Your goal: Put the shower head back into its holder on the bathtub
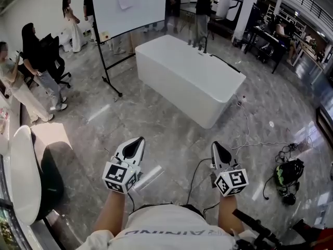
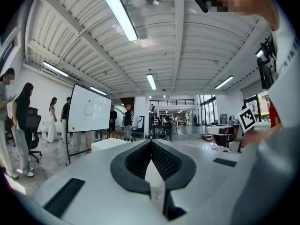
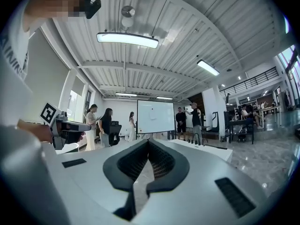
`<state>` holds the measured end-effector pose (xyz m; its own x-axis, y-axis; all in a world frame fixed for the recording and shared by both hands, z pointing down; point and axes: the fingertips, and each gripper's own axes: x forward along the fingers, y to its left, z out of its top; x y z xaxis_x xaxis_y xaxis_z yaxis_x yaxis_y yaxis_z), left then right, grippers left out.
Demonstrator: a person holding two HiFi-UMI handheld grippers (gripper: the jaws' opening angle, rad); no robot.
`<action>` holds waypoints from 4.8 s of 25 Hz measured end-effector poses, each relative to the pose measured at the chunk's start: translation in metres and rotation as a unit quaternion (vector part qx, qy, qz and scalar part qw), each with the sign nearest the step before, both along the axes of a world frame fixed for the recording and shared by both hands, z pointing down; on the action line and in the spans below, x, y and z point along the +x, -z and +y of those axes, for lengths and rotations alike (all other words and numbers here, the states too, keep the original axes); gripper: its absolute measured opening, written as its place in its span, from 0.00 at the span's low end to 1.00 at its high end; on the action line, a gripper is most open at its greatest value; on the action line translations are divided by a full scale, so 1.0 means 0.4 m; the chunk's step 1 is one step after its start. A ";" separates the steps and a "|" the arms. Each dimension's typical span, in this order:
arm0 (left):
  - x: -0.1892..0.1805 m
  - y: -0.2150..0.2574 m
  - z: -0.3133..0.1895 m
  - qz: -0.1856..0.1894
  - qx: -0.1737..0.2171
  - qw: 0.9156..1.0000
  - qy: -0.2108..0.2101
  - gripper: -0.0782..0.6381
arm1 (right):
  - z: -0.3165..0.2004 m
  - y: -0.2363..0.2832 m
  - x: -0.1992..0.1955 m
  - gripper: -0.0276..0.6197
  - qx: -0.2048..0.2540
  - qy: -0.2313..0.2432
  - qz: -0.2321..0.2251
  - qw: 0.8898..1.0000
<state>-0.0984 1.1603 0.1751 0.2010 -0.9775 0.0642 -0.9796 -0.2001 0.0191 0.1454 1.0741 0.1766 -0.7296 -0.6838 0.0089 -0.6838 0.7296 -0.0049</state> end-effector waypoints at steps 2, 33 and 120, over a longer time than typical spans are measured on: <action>0.020 -0.003 -0.006 0.001 -0.002 1.000 0.001 0.13 | -0.007 -0.006 0.018 0.06 -0.001 0.003 0.000 1.000; 0.208 -0.099 -0.372 0.012 -0.020 0.998 -0.052 0.13 | -0.366 -0.133 0.175 0.06 -0.042 -0.019 0.007 0.999; -0.066 -0.167 -2.917 -0.013 -0.049 0.919 -0.392 0.13 | -2.521 -0.149 -0.119 0.06 -0.073 -0.348 0.028 0.934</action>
<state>-0.1248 -0.0066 0.2421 0.8377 -0.5225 0.1591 -0.5356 -0.8428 0.0524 0.0979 0.0657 0.2363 -0.1045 -0.9810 0.1637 -0.9945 0.1028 -0.0188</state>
